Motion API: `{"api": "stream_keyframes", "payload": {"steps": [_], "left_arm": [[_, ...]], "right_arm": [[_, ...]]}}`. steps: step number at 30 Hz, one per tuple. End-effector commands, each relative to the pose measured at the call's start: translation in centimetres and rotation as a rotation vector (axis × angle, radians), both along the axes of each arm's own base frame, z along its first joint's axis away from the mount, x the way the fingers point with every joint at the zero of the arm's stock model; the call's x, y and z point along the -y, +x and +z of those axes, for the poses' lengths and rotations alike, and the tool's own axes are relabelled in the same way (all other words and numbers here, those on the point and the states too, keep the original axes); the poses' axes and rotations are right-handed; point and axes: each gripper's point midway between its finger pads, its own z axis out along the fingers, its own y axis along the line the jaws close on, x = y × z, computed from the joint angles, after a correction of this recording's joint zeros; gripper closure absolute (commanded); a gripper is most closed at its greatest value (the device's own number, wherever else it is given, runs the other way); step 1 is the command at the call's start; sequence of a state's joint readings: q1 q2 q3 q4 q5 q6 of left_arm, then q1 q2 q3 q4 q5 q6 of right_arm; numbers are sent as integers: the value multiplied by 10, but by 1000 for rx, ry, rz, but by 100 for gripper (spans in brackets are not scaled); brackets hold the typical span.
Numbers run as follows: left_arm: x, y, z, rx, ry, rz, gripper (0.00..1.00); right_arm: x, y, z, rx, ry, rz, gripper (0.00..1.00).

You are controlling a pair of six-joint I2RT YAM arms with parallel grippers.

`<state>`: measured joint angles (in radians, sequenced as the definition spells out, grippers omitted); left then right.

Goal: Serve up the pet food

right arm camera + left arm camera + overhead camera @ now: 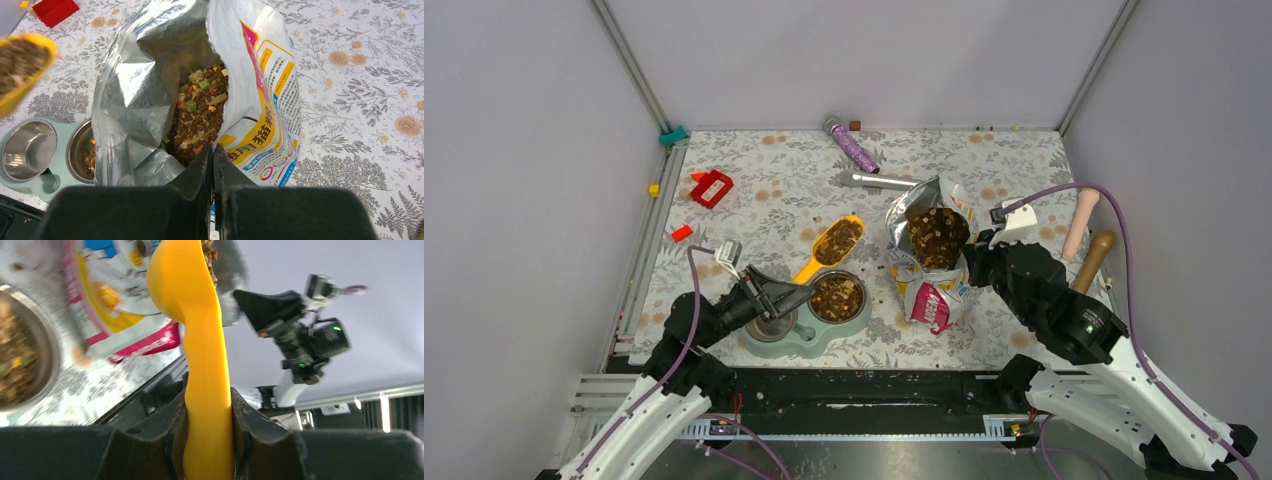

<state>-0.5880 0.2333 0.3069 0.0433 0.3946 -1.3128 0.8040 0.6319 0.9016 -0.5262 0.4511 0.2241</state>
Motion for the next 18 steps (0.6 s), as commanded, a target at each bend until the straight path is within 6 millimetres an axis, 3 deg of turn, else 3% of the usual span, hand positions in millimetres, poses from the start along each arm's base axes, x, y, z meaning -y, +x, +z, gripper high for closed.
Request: {"api": "stream_keyframes", "payload": {"steps": [1, 6, 18], "left_arm": [[-17, -4, -22, -108, 93, 77, 100], [-24, -13, -31, -159, 98, 84, 100], [-32, -23, -29, -170, 137, 87, 100]], "right_arm": [[-12, 3, 32, 83, 98, 30, 100], [-12, 3, 32, 82, 98, 34, 100], [-14, 4, 30, 76, 92, 37, 100]]}}
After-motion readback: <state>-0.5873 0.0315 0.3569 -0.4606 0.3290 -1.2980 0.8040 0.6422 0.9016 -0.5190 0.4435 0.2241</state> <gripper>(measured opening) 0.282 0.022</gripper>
